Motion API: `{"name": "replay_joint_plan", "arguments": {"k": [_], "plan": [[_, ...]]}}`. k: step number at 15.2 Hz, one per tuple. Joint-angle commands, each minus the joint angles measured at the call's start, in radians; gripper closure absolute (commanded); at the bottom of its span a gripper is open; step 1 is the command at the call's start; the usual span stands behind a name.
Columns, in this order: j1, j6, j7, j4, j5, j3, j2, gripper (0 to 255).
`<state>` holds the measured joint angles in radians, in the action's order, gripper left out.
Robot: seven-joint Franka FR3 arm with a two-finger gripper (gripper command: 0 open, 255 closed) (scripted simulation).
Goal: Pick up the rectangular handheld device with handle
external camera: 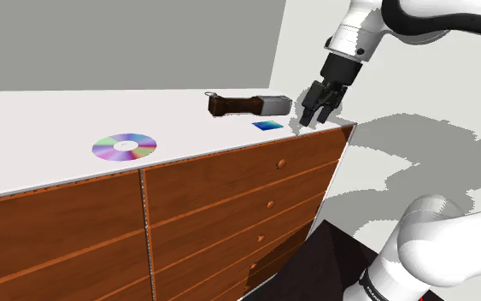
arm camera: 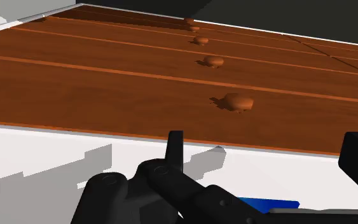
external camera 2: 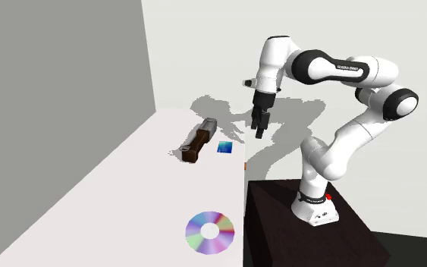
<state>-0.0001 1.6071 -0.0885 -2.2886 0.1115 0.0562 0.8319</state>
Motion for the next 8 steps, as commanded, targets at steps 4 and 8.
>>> {"name": "replay_joint_plan", "arguments": {"k": [4,8], "plan": [[0.042,-0.019,0.192,0.115,-0.067,-0.055,-0.14,0],[0.095,-0.053,0.44,0.292,-0.137,-0.105,-0.331,0]]}}
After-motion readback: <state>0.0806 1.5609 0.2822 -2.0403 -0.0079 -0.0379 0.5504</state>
